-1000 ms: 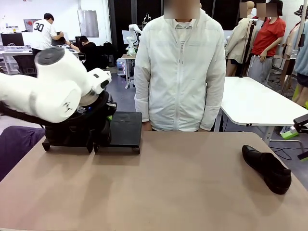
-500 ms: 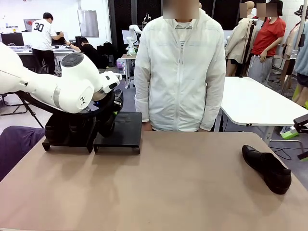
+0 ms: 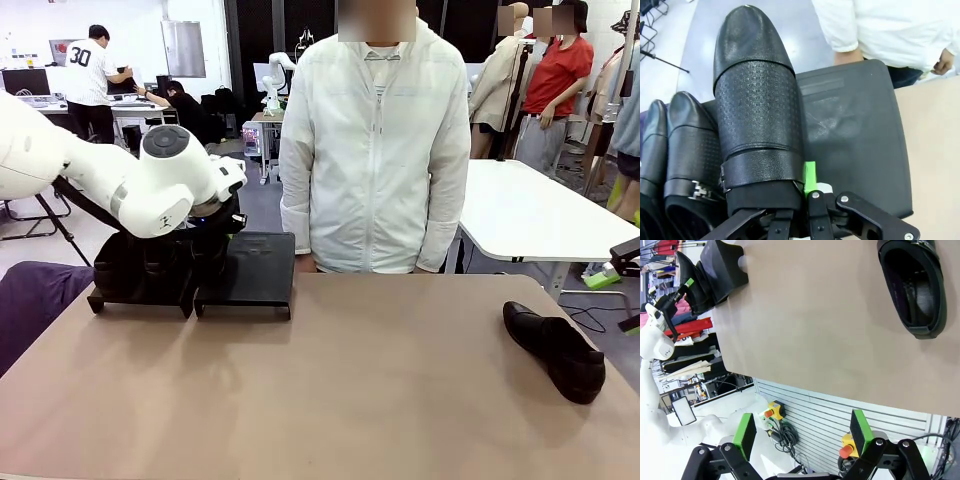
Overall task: Organize the shoes by placing them on the stand.
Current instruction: Place the Shoe from the middle of the table onto the Shoes Stand.
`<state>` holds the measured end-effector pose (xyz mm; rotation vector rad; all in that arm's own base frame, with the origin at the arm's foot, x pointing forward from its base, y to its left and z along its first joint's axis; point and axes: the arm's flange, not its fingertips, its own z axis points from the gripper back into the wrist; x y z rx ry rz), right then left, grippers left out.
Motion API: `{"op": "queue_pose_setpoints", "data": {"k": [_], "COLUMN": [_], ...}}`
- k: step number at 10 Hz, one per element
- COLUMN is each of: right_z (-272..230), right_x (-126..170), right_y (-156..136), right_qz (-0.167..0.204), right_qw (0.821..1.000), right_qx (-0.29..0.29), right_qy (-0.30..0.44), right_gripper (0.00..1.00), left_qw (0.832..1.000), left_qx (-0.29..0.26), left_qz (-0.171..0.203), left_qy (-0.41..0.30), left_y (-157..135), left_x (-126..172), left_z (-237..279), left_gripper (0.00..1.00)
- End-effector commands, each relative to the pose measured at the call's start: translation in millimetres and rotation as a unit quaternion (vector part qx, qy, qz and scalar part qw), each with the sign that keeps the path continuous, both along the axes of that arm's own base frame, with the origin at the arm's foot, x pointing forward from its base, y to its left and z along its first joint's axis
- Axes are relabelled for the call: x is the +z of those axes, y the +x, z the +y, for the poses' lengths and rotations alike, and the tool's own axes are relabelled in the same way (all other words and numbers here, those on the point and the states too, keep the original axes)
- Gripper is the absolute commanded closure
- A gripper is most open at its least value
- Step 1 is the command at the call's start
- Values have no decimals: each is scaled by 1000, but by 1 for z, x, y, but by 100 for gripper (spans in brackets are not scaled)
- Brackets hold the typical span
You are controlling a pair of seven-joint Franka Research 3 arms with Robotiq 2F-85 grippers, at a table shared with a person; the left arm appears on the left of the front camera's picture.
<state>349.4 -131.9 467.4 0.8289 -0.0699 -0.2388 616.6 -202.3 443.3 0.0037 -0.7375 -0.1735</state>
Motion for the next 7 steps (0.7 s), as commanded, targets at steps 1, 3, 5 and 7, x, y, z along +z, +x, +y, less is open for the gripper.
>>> {"op": "queue_pose_setpoints", "data": {"k": [1, 3, 5, 7], "right_z": [0, 0, 0, 0], "right_x": [0, 0, 0, 0], "right_y": [-3, -3, -3, -3], "right_qz": [-2, -2, -2, -2], "right_qw": [1000, 1000, 1000, 1000], "right_qx": [5, 5, 5, 5], "right_qy": [0, 0, 0, 0], "right_gripper": [0, 0, 0, 0], "left_qw": [1000, 1000, 999, 1000], "left_qx": [6, 7, 14, 5], "left_qz": [-3, 15, 17, 14], "left_qy": [-3, 5, 27, 23], "left_y": [2, 5, 8, 9], "left_x": [-6, -13, -18, -17], "left_z": [-12, -14, -19, -22], "left_gripper": [100, 100, 100, 5]}}
